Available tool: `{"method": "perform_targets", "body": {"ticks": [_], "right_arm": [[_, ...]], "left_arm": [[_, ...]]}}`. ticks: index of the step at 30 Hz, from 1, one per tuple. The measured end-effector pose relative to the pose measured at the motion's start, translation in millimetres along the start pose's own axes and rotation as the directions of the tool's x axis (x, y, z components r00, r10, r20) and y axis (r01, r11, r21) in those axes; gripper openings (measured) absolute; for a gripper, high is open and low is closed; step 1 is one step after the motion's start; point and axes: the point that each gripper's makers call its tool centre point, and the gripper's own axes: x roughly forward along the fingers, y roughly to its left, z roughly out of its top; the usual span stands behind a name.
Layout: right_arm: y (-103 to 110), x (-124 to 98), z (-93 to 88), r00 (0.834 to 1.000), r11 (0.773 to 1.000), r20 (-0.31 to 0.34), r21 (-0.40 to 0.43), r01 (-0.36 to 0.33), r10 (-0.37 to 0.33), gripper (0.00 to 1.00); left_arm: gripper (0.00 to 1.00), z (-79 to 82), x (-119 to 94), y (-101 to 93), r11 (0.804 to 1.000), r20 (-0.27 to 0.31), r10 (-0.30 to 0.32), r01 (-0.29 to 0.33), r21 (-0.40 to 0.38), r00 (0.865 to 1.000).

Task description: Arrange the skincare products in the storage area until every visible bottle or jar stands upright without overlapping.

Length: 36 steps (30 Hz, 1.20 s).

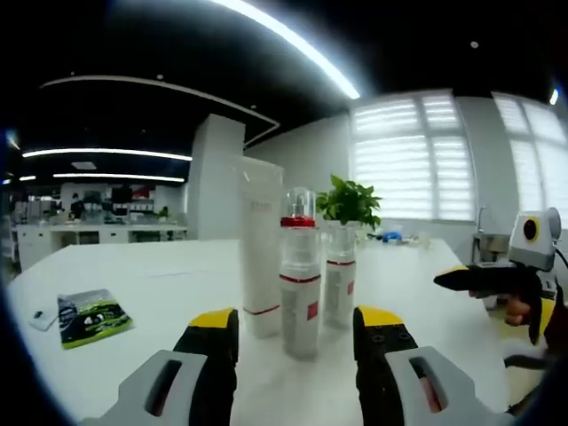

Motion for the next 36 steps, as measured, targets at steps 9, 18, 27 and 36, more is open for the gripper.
{"method": "perform_targets", "body": {"ticks": [9, 18, 27, 36], "right_arm": [[-1, 13, 7.5, 1.000, 0.999, -0.017, -0.025, -0.021, 0.021, 0.89], [14, 32, 17.8, 0.996, 0.994, -0.019, -0.064, -0.084, 0.083, 0.77], [30, 59, 19.4, 0.991, 0.989, -0.029, -0.055, -0.135, 0.134, 0.68], [57, 96, 20.7, 0.980, 0.978, -0.081, -0.089, -0.189, 0.182, 0.64]], "left_arm": [[0.67, 9.9, -42, 22.7, 0.999, 0.001, 0.044, -0.044, -0.006, 0.999], [0.69, 9.9, -80, 43.3, 0.996, -0.007, 0.092, -0.092, 0.005, 0.996], [0.62, 3.0, -106, 62.9, 0.989, -0.020, 0.149, -0.149, 0.003, 0.989], [0.58, -0.8, -125, 85.9, 0.978, -0.030, 0.204, -0.203, 0.038, 0.978]]}}
